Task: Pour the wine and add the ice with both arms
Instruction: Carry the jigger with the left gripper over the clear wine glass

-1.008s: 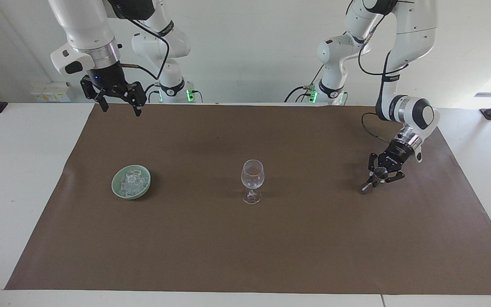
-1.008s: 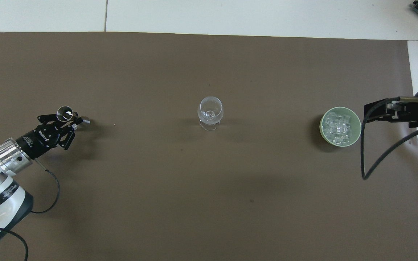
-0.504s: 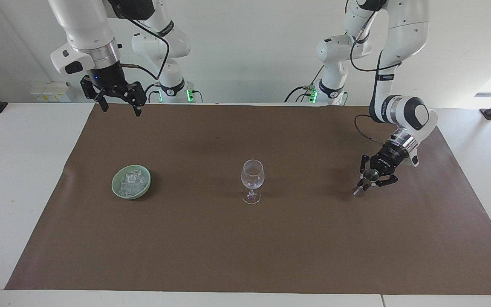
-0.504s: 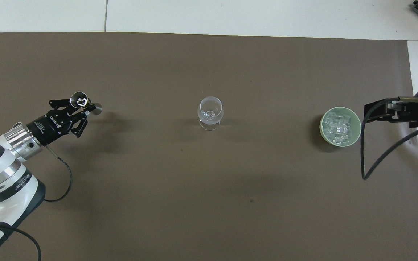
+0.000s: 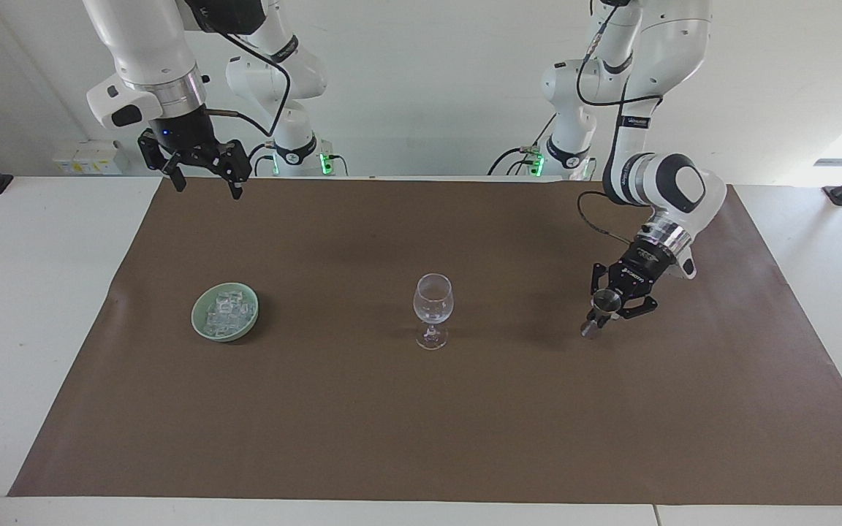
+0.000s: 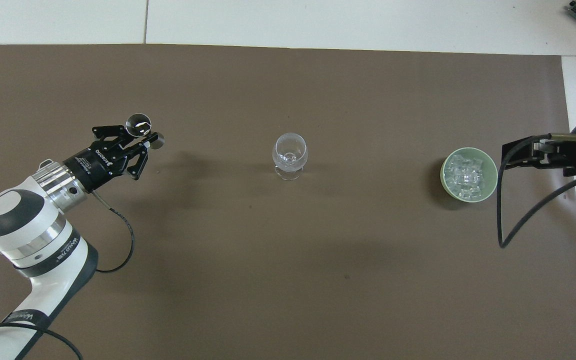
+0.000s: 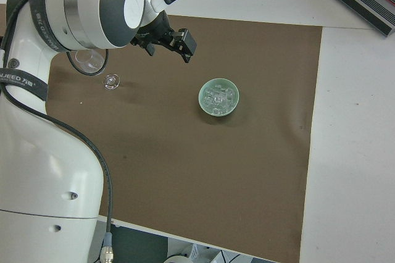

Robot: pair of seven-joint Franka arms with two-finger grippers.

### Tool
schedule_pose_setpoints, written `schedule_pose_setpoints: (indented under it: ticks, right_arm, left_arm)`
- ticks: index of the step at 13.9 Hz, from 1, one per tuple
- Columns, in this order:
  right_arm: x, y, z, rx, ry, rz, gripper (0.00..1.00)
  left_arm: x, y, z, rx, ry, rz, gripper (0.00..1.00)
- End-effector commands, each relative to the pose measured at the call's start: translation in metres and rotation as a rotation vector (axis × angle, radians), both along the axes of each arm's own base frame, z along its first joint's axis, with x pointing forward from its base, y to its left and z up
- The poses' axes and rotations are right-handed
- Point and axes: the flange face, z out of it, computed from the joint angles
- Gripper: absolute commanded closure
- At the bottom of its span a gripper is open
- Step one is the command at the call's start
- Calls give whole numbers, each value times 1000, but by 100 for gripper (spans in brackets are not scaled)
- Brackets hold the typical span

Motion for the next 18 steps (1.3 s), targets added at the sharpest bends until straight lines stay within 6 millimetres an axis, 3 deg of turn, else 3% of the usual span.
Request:
schedule_pose_setpoints:
  ticks: [1, 6, 10, 14, 18]
  right_arm:
    - [-8, -2, 1, 2, 9, 23, 0]
    - [-8, -2, 1, 2, 9, 23, 0]
    - [-8, -2, 1, 2, 9, 23, 0]
    - [-8, -2, 1, 2, 9, 23, 0]
    - [-8, -2, 1, 2, 9, 23, 0]
  left_arm:
    - [-2, -34, 24, 7, 7, 41, 100]
    - [-9, -112, 49, 21, 11, 83, 100]
    - [-17, -152, 66, 59, -4, 73, 100]
    - [-22, -195, 71, 120, -3, 72, 100]
    - [-30, -224, 69, 194, -7, 72, 100]
